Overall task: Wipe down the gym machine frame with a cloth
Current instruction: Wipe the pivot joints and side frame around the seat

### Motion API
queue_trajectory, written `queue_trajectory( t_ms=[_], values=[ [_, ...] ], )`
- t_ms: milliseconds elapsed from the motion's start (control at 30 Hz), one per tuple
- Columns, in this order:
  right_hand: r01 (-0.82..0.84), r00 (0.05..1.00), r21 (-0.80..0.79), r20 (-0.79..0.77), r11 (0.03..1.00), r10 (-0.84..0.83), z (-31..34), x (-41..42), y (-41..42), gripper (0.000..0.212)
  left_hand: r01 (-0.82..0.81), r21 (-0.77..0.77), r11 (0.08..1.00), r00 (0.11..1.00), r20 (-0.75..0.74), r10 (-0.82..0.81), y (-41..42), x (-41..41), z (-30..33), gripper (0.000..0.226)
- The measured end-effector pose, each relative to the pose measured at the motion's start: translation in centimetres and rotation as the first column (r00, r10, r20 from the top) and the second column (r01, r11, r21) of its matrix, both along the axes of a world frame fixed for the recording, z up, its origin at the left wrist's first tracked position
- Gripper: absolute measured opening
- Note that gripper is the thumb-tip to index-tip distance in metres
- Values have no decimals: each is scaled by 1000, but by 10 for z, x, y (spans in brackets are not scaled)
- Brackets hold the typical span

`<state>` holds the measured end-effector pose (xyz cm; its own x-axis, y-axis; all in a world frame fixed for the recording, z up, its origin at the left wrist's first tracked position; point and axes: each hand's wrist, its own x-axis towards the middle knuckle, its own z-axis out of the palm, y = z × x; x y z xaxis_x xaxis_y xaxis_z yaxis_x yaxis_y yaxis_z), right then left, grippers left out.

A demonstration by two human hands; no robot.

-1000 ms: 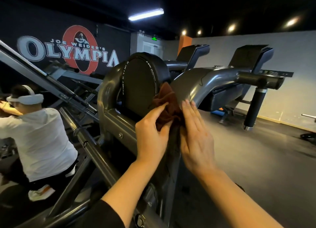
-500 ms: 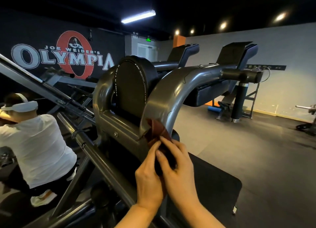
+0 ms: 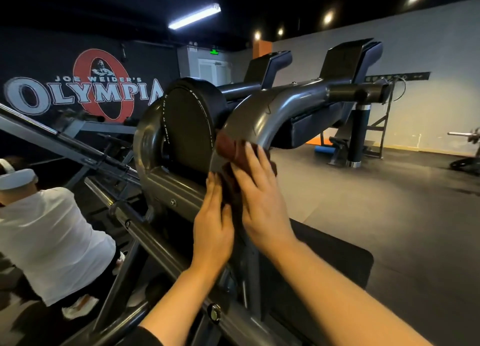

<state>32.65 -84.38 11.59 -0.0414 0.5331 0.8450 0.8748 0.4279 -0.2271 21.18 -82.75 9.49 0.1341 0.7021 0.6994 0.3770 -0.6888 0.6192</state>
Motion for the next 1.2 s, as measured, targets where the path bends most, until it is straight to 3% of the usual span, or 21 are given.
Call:
queue_trajectory(
  t_ms=[133,233,267,333,367,433,533,733,867,967,1033,1100,1200],
  values=[
    [-13,999,-64,38,998,16,-80,-17,-14,55,39,-79,996,999,34,-37,0,-3,0,71],
    [-17,1000,-72,15,997,18,-90,-20,-19,56,61,-57,996,998,19,-60,0,-7,1,75],
    [-56,998,-71,-39,996,53,-82,-20,-21,60,56,-43,998,998,15,-55,1,-10,1,73],
    [-130,952,-108,-291,986,94,-48,-16,-21,66,42,-32,999,999,9,-42,4,-11,2,74],
    [-154,902,-157,-425,975,74,-32,-10,-17,65,33,-28,999,999,4,-33,5,-11,2,75],
    [-137,846,-249,-533,959,-17,-7,0,-7,55,22,-33,999,1000,-9,-22,6,-11,1,77],
    [-111,848,-293,-526,950,-62,-19,-5,-13,51,36,-31,999,999,4,-36,9,-13,0,79],
    [-113,880,-481,-455,870,-137,-91,-32,-48,85,49,-65,997,999,13,-48,4,-11,1,74],
    [-84,957,-434,-286,897,-49,-80,-41,-66,95,194,-147,970,967,197,-164,2,-16,-7,62],
    [56,992,-136,122,989,-40,-59,-34,-50,81,243,-218,945,906,398,-141,-14,-18,-36,55],
    [205,896,-35,409,978,-173,-46,-23,-35,63,297,-323,898,881,455,-127,-17,-17,-63,59],
    [263,747,0,633,965,-204,-47,-12,-26,53,319,-419,850,881,462,-102,-14,-18,-85,62],
    [276,569,-2,806,961,-162,-79,-8,-22,57,280,-510,813,910,411,-55,-9,-22,-103,60]
  ],
)
